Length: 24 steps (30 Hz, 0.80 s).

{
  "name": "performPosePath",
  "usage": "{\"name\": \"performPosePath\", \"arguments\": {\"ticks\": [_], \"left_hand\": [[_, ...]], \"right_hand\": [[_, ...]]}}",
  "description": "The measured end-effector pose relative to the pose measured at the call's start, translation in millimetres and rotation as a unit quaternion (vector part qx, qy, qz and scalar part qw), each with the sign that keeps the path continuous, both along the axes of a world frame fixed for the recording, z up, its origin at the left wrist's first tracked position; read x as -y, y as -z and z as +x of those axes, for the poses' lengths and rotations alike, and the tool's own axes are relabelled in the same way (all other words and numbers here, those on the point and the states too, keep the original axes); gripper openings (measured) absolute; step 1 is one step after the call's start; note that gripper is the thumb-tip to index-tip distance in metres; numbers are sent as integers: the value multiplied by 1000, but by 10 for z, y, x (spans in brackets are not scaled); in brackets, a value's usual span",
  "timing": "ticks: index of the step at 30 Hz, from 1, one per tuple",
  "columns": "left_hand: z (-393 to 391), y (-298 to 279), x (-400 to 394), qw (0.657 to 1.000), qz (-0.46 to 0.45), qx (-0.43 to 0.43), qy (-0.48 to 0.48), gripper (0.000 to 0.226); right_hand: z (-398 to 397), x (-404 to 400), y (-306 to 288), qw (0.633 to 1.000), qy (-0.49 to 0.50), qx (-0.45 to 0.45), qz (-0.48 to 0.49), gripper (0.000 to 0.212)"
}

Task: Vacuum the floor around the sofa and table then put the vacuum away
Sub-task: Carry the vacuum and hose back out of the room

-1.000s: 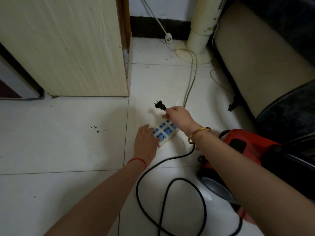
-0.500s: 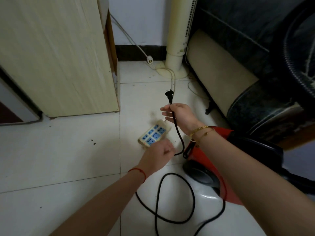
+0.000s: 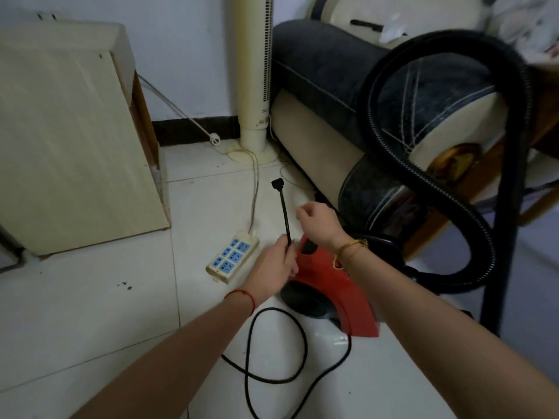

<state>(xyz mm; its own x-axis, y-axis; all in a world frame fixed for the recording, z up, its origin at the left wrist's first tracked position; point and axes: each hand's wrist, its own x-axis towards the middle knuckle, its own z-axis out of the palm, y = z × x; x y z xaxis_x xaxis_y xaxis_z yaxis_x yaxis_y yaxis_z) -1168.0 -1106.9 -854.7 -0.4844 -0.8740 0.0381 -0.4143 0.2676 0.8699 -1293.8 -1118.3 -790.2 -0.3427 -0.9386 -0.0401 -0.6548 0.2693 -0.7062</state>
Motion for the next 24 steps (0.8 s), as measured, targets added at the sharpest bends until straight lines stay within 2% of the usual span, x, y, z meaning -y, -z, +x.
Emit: {"name": "performPosePath", "arguments": {"ticks": [2,9,14,16,19,24], "left_hand": [[-98,-65,14,999,-42,24,-3,24],[-514,-385,-38,994,-92,49,8,24],[-803,-463,-65,991,-112,50,51,12],[-908,-502,-51,991,-111,47,58,11],[-1072,-561,-22,986,-139,59,68,9],[-1314,-583,-18,979,-157,77,103,9]], "right_hand": [[-164,-149,-51,997,-2,-70,-25,30],[-630,-593,-229,977,1,-179,-114,22],[-929,-899,-457,914,-14,-322,-248,16],[-1066,-1008,-567,890,13,-361,-280,25],[-1320,-1124,-643,874,95,-392,-270,55],[-1766,-1292,-587,897,190,-361,-170,112]]}}
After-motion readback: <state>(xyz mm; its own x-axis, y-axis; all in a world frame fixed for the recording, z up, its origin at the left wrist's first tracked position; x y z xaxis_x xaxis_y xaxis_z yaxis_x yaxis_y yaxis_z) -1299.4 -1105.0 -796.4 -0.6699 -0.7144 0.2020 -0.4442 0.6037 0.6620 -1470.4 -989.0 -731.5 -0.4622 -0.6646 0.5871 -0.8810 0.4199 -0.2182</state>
